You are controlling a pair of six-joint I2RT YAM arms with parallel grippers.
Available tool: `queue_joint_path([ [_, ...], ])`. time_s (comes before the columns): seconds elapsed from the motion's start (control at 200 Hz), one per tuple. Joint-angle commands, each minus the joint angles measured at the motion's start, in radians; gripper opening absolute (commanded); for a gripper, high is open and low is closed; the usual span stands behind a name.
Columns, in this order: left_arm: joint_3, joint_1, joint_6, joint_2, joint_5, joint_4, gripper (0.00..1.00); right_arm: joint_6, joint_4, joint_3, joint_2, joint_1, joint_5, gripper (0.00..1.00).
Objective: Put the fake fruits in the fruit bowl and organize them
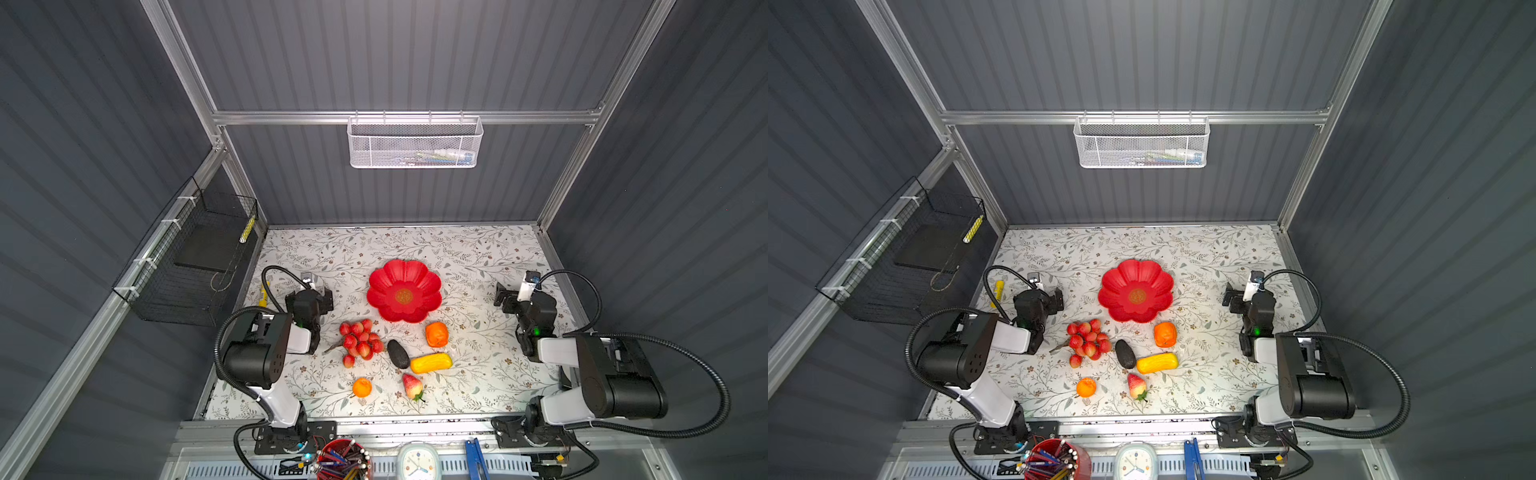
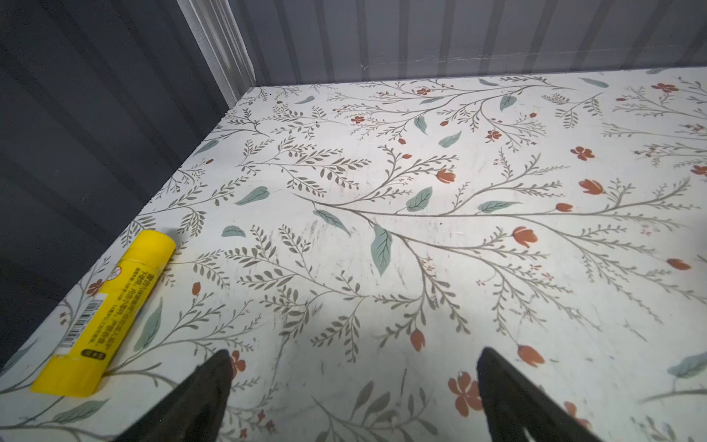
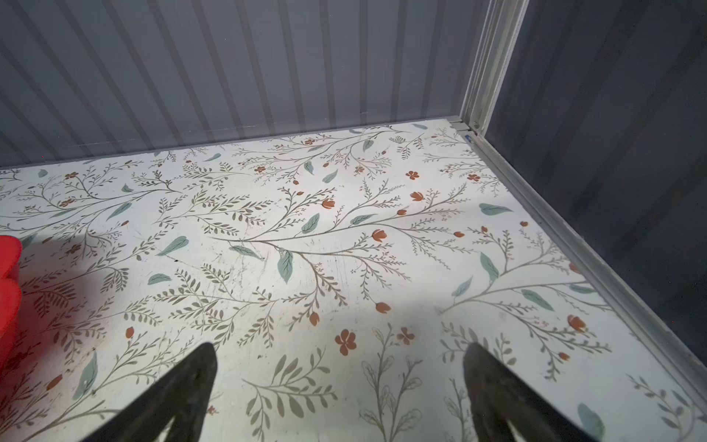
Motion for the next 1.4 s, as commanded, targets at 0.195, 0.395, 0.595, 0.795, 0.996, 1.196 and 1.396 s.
queue_joint_path([
  [0.195, 0.009, 0.007, -0.012, 0.004, -0.015, 0.0, 1.0, -0.003, 0.006, 0.017, -0.009, -0.006, -0.011, 0.99],
  [0.395, 0.012, 0.007, -0.012, 0.006, -0.012, -0.004, 1.0, -0.002, 0.004, 0.019, -0.006, -0.005, -0.011, 0.99],
  [0.595, 0.015, 0.007, -0.012, 0.006, -0.012, -0.006, 1.0, -0.003, 0.004, 0.019, -0.006, -0.006, -0.01, 0.99],
  [0.795, 0.014, 0.007, -0.014, 0.006, -0.011, -0.008, 1.0, -0.003, 0.004, 0.02, -0.006, -0.006, -0.009, 0.99],
  [0.996, 0.004, 0.007, -0.008, -0.001, -0.017, 0.021, 0.99, 0.028, -0.012, 0.014, -0.048, -0.004, 0.074, 0.99],
  [1.196, 0.105, 0.007, -0.065, -0.229, -0.077, -0.325, 0.99, 0.231, -0.672, 0.273, -0.291, 0.003, 0.124, 0.99],
  [1.396, 0.216, 0.007, -0.233, -0.463, 0.008, -0.623, 0.99, 0.373, -0.673, 0.225, -0.395, -0.025, -0.107, 0.99],
])
